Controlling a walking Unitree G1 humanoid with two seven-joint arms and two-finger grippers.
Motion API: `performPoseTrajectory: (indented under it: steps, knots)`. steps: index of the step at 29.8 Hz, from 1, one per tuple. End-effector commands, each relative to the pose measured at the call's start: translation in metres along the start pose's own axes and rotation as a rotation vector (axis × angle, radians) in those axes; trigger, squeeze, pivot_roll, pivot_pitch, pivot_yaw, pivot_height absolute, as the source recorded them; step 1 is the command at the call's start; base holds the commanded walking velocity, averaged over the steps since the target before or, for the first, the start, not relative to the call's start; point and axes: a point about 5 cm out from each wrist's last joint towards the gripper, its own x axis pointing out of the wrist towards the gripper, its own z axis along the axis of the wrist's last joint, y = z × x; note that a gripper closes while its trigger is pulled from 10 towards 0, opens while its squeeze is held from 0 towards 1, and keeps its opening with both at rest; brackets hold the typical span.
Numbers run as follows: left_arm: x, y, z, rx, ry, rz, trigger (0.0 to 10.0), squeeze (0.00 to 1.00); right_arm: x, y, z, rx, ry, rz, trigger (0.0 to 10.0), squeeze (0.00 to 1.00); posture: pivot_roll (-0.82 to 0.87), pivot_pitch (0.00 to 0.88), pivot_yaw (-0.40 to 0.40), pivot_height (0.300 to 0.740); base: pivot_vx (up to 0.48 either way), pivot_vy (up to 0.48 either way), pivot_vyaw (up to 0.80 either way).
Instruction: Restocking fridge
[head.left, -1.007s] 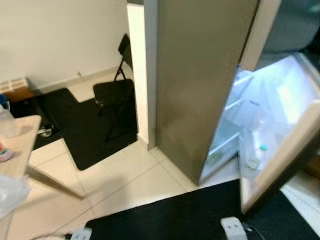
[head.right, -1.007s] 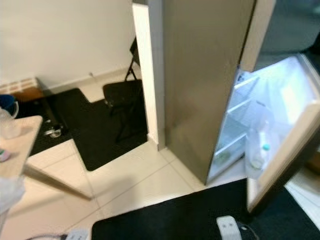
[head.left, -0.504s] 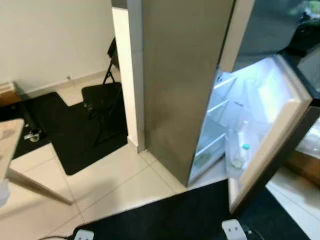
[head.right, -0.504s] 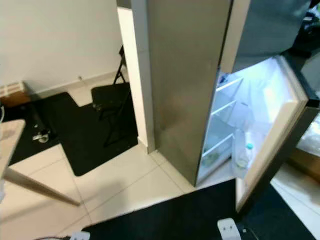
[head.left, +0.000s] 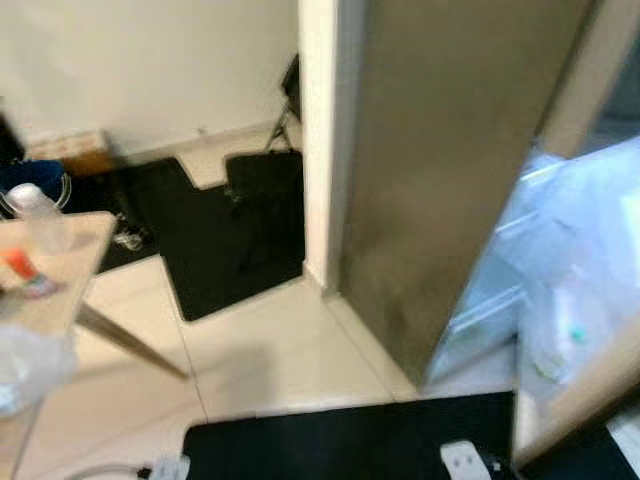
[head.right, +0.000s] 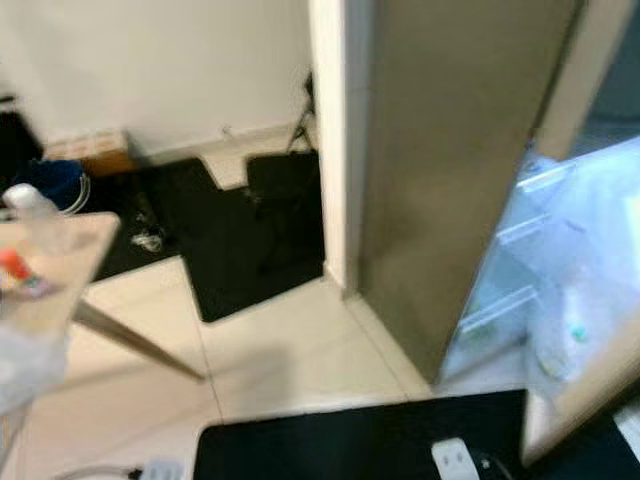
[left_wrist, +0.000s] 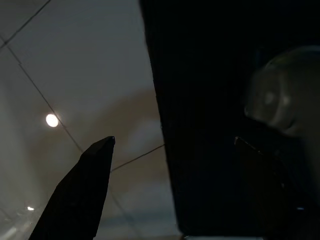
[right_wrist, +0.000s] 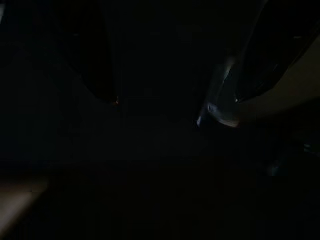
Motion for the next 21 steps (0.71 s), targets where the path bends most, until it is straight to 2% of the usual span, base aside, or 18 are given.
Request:
performPoseTrajectory:
  steps: [1,21]
  knots:
    - [-0.0003,-0.001,-0.0031,-0.003,0.01,-0.006,10.0,0.0,-0.0018,-0.0006,-0.011,0.015,0.031,0.003,10.0,0.0,0.09,0.0,0.006,0.74,0.0,0.0,0.8]
    - [-0.0001,-0.0037,-0.0031,-0.004,0.011,-0.023,10.0,0.0,-0.0027,-0.0011,-0.0157,0.007,0.047,0.011,10.0,0.0,0.09,0.0,0.003,0.74,0.0,0.0,0.8]
